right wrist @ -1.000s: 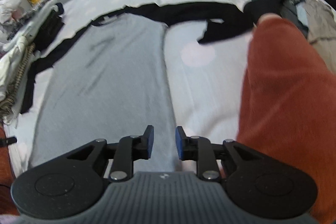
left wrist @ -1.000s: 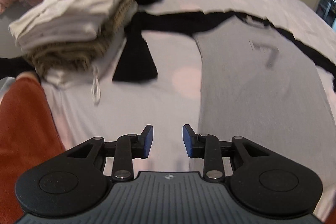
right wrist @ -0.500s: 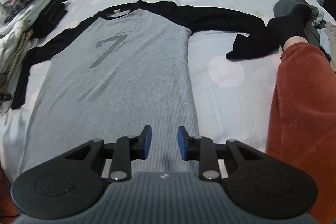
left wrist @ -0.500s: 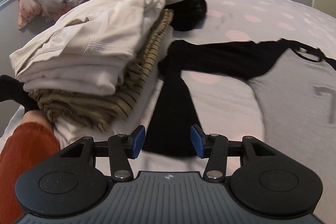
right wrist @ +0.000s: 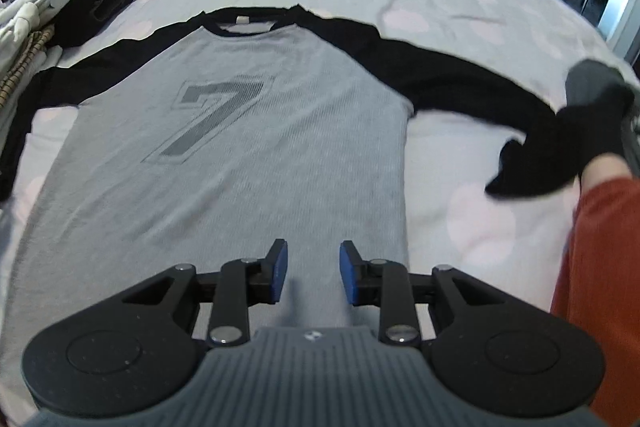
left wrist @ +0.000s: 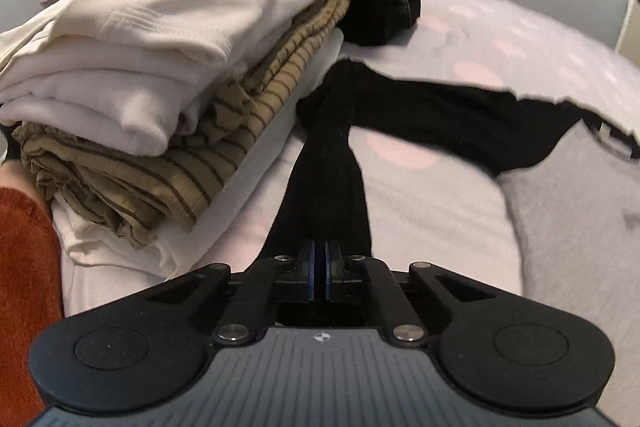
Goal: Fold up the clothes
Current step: 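Grasp the black sleeve with the left gripper and fold it across the shirt body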
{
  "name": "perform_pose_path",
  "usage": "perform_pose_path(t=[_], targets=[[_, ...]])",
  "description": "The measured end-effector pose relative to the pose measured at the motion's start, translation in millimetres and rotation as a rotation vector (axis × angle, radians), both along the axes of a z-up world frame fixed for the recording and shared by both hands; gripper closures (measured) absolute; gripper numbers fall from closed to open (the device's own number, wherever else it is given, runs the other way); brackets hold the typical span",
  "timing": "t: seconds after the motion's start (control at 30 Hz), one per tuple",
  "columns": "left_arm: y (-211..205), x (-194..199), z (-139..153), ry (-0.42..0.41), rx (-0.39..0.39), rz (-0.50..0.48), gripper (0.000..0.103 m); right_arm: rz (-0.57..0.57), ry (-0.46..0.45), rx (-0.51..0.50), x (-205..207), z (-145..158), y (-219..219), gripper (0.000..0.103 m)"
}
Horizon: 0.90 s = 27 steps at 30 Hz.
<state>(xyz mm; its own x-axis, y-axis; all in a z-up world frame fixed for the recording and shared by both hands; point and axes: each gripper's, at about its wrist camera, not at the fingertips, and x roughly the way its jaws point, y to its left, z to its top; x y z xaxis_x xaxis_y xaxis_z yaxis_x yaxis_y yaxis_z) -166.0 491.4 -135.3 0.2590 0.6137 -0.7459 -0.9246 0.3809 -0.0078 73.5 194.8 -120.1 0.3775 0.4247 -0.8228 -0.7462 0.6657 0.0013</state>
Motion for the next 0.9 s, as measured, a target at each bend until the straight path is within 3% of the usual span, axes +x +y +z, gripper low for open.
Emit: perform_pose_path(t=[0.13, 0.33, 0.47, 0.6, 0.9], targets=[[-11.1, 3.4, 21.7, -0.074, 0.045, -0.018, 0.099, -0.022, 0.015, 0.031, 7.6, -1.9, -1.7, 0.071], [-43.0, 16.3, 50.1, -0.211, 0.037, -0.234, 0.099, -0.039, 0.053, 0.033, 4.8, -12.3, -4.9, 0.071], [-62.4, 27.6, 53.0, -0.281, -0.015, -0.375, 0.099, -0.027, 0.057, 0.051, -1.7, -12.3, -3.4, 0.071], [-85.0, 48.0, 50.9, -0.296, -0.088, -0.559, 0.099, 0.002, 0.063, 0.072, -10.9, -10.1, 3.3, 0.071], [-114.7, 72.3, 20.6, -0.22, -0.141, -0.678, 0.097, 0.103, 0.064, 0.081, -40.1, -10.4, 21.6, 0.071]])
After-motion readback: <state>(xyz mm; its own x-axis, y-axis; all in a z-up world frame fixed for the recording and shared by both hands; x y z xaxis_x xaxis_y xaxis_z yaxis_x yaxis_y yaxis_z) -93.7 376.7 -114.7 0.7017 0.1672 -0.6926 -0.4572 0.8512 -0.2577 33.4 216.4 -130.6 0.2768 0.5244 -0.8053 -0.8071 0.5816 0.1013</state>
